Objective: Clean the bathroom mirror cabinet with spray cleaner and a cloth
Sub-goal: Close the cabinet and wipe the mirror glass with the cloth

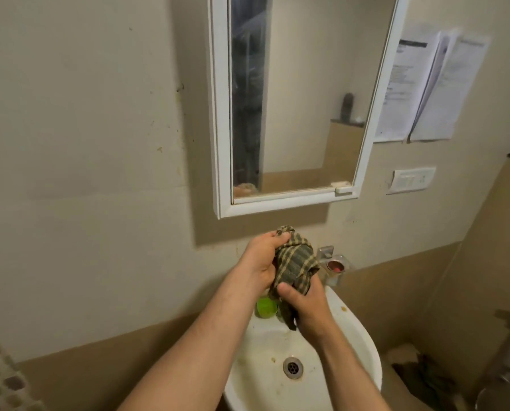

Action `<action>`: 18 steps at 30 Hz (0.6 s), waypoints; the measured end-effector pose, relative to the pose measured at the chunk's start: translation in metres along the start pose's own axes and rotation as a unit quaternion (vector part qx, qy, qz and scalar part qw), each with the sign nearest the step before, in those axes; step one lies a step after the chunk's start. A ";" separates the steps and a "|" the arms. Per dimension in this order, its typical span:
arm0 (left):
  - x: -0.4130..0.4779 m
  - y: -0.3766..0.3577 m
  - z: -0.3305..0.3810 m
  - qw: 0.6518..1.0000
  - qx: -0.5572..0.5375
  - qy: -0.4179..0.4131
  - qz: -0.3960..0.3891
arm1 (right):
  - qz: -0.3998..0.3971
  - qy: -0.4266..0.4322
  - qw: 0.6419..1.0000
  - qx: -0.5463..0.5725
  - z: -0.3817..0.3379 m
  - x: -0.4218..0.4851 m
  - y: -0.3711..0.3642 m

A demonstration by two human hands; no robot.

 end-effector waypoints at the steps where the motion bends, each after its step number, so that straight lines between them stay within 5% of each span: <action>1: 0.001 -0.002 0.002 0.999 -0.034 -0.004 -0.001 | 0.016 0.003 0.999 0.039 -0.001 0.001 -0.009; 4: 0.001 -0.005 0.018 0.994 -0.073 -0.080 0.013 | 0.081 -0.009 0.982 0.173 -0.019 0.018 -0.022; 7: 0.000 -0.012 0.054 0.962 0.100 -0.253 0.022 | 0.101 0.008 0.966 0.238 -0.059 0.046 -0.024; 10: -0.016 -0.035 0.110 0.851 0.297 -0.426 0.075 | 0.097 0.050 0.972 0.206 -0.124 0.079 -0.027; 14: -0.055 -0.070 0.182 0.727 0.303 -0.600 0.138 | 0.209 0.189 0.957 0.069 -0.237 0.121 -0.031; 18: -0.090 -0.112 0.240 0.559 0.298 -0.768 0.095 | 0.331 0.398 0.823 -0.236 -0.372 0.165 -0.052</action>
Point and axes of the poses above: each hand's wrist, its own x-axis towards the middle knuckle, its own y-axis out of the back of the hand, z = x × y, the point moved 4 cm from there along x, towards the middle knuckle, and after that the axes turned 14 degrees about -x, right-handed, at the moved point
